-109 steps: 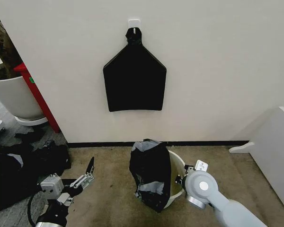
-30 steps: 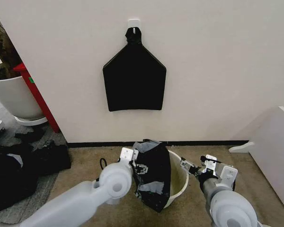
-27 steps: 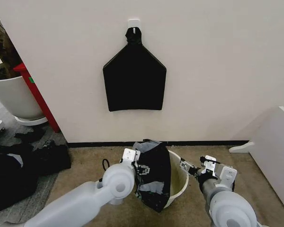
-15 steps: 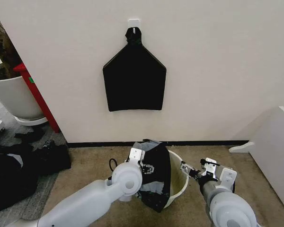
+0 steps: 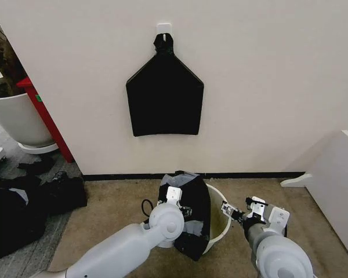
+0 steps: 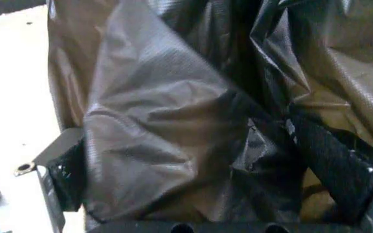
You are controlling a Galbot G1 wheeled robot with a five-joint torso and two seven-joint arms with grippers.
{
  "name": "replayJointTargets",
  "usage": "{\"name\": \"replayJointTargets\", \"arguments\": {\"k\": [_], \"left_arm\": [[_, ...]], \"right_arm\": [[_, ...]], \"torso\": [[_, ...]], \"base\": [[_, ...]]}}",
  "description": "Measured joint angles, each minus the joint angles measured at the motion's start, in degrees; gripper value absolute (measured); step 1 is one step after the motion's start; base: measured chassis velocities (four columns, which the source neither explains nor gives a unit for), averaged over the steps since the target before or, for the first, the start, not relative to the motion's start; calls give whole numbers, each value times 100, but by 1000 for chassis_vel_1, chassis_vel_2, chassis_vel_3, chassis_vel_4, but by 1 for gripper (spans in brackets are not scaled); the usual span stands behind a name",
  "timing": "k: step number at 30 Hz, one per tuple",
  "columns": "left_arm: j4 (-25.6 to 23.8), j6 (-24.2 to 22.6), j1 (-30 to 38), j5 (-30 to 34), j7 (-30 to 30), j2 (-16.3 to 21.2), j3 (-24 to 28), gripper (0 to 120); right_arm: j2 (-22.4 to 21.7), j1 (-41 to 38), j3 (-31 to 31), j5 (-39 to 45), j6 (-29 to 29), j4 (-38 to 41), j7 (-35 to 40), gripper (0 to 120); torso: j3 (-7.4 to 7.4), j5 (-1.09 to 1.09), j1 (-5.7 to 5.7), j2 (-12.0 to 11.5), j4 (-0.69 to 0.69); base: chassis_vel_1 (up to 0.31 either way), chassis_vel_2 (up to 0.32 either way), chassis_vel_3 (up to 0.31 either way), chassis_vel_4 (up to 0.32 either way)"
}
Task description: Place the garbage bag over the trash bin.
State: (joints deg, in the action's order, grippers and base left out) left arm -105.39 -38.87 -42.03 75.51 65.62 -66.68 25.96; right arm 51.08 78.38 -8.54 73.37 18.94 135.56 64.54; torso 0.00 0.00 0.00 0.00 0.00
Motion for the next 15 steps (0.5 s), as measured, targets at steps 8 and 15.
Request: {"name": "replayJointTargets", "arguments": {"k": [8, 15], "left_arm": [[87, 6, -1, -13, -2, -31, -20, 100], [-81, 31, 6, 46, 40, -43, 34, 100]], "right_arm": [[-10, -58, 1, 92, -5, -58, 24, 100], [-6, -62, 8, 134, -10, -60, 49, 100]], "torso": [[0, 1, 0, 0, 1], [1, -2, 0, 0, 0]], "base": [[0, 0, 0, 0], [0, 0, 0, 0]]}}
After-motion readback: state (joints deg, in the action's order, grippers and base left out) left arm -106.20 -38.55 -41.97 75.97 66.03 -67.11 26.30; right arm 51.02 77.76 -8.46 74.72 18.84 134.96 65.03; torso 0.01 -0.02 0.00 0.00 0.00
